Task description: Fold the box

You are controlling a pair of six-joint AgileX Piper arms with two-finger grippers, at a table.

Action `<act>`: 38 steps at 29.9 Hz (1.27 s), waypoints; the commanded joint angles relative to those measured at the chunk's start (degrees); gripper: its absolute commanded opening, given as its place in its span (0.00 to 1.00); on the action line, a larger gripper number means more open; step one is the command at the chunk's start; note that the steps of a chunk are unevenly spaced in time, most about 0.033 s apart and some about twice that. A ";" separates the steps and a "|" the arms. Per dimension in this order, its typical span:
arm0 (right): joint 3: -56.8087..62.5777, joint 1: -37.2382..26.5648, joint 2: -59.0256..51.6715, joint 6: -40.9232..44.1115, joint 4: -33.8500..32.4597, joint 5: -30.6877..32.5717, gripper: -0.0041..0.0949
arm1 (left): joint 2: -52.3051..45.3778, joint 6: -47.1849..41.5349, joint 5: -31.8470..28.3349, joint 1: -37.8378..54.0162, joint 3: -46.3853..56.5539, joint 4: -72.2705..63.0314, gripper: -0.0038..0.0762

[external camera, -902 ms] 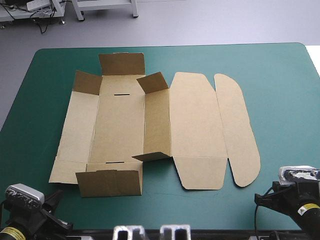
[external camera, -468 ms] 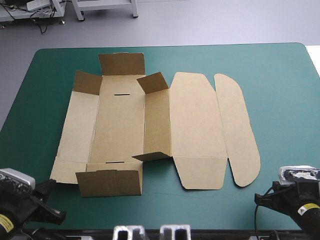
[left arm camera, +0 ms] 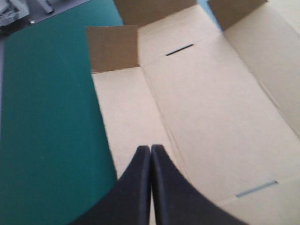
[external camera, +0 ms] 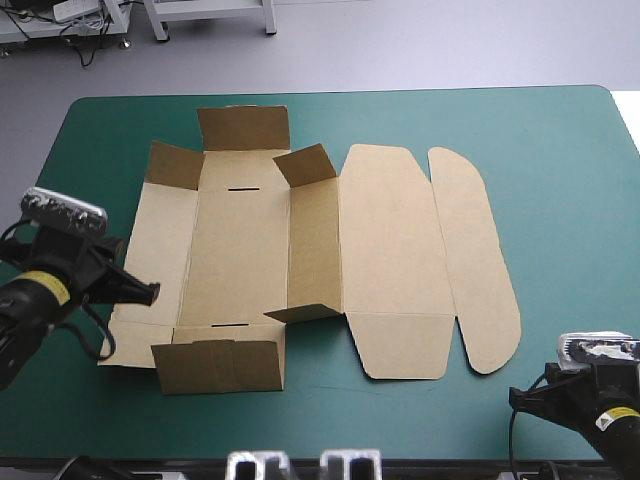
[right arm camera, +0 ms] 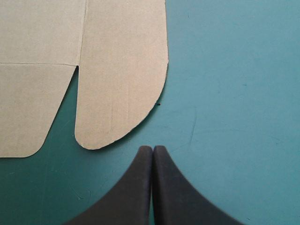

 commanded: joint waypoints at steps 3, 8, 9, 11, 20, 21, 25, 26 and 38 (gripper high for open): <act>-1.31 -0.03 0.58 -0.26 0.44 -2.73 0.03 | 8.04 -12.35 -3.58 0.75 -6.31 15.54 0.04; -1.31 -0.03 0.58 -0.26 0.44 -2.73 0.03 | 14.89 -11.73 -3.45 11.48 -12.13 13.15 0.07; -1.31 -0.03 0.58 -0.26 0.44 -2.73 0.03 | 16.43 -10.32 -3.45 15.19 -13.39 10.56 0.07; -1.31 -0.03 0.58 -0.26 0.44 -2.73 0.03 | 19.53 -4.73 -3.18 23.65 -15.75 2.67 0.07; -1.31 -0.03 0.58 -0.26 0.44 -2.73 0.03 | 30.38 10.02 0.23 55.00 -18.51 -39.27 0.06; -1.31 -0.03 0.58 -0.26 0.44 -2.73 0.03 | 31.38 10.42 1.03 56.05 -18.51 -40.32 0.06; -1.31 -0.03 0.58 -0.26 0.44 -2.73 0.03 | 34.43 14.90 5.41 56.85 -18.51 -38.59 0.07; -1.31 -0.03 0.58 -0.26 0.44 -2.73 0.03 | 35.11 16.12 7.00 56.85 -18.51 -38.40 0.07; -1.31 -0.03 0.58 -0.26 0.44 -2.73 0.03 | 41.48 17.71 17.05 56.85 -18.51 -45.02 0.46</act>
